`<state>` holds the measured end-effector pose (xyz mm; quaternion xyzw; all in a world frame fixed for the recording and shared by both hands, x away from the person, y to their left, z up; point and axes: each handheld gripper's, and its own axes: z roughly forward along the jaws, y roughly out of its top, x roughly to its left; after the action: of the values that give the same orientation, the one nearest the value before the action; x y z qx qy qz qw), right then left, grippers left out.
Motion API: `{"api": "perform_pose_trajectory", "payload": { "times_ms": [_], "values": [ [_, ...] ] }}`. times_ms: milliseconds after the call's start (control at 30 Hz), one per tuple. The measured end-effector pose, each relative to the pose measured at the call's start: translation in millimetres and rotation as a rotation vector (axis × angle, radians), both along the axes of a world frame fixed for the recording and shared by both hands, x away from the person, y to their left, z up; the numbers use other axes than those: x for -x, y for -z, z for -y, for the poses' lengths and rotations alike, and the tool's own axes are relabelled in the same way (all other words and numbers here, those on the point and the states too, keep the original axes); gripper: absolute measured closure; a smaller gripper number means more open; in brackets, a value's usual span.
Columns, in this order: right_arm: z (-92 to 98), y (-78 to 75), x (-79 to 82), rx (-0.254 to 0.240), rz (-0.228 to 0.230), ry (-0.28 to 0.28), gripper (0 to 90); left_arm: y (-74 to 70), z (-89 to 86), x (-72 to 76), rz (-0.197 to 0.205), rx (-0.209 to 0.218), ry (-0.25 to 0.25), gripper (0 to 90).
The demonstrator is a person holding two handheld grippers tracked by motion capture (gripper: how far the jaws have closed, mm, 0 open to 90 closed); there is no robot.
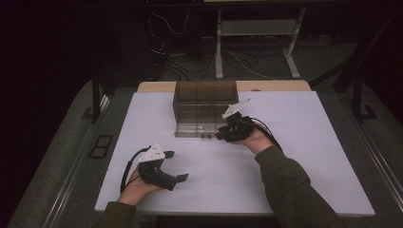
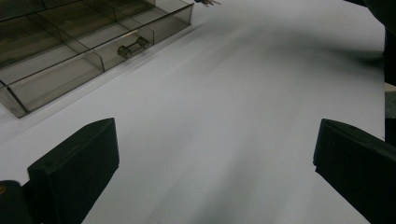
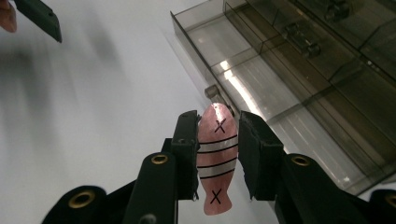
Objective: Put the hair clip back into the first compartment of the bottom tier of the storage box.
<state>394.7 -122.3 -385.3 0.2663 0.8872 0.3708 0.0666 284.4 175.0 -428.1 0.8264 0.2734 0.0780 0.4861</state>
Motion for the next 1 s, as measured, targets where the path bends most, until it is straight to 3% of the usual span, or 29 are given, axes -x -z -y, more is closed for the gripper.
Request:
{"api": "perform_pose_trajectory", "payload": {
  "times_ms": [367,1000],
  "values": [
    [-18.3,-4.0,-15.0,0.008,0.016,-0.022,67.6,-0.4,0.2,0.5,0.001,0.007,-0.001,0.0],
    [-47.5,-3.8,-40.2,0.004,0.017,-0.010,67.6,-0.5,0.1,0.6,0.002,0.006,0.006,0.0]
  ]
}}
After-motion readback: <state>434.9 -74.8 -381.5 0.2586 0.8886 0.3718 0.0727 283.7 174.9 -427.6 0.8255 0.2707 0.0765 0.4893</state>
